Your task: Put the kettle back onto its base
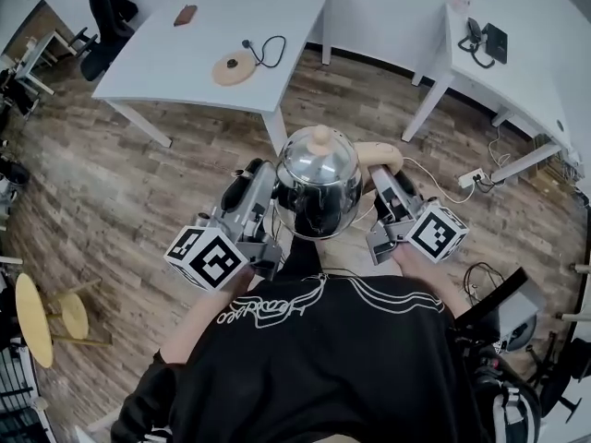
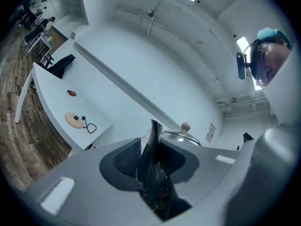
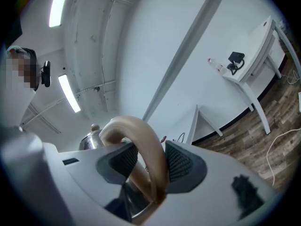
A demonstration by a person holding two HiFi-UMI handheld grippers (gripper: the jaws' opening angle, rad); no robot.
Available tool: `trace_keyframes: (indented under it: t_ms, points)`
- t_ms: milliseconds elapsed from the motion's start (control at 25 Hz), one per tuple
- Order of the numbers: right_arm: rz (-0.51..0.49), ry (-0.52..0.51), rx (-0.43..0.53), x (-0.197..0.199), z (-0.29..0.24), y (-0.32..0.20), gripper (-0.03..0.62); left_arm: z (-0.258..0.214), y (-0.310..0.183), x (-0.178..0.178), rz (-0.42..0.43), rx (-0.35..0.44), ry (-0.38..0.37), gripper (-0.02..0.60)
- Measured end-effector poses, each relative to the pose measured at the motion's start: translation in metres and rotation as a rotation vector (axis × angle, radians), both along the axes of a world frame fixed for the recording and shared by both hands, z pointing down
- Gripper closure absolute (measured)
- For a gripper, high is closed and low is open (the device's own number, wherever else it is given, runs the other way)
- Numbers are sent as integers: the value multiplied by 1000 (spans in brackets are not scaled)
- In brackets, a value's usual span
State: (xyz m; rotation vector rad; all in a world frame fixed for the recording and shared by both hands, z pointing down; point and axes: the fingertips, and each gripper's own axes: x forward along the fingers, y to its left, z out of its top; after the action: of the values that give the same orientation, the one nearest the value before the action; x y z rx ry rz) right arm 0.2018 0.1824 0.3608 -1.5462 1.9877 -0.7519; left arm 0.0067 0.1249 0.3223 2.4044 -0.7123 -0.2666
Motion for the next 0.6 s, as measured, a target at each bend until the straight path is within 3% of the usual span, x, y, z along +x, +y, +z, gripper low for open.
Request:
trace_keyframes:
  t_ms: [280, 600]
  points:
    - [-36, -1, -32, 17, 12, -115, 422, 17, -110, 17, -18, -38, -5, 480]
    - [-127, 30, -30, -20, 14, -277, 422, 25, -253, -25, -103, -38, 23, 480]
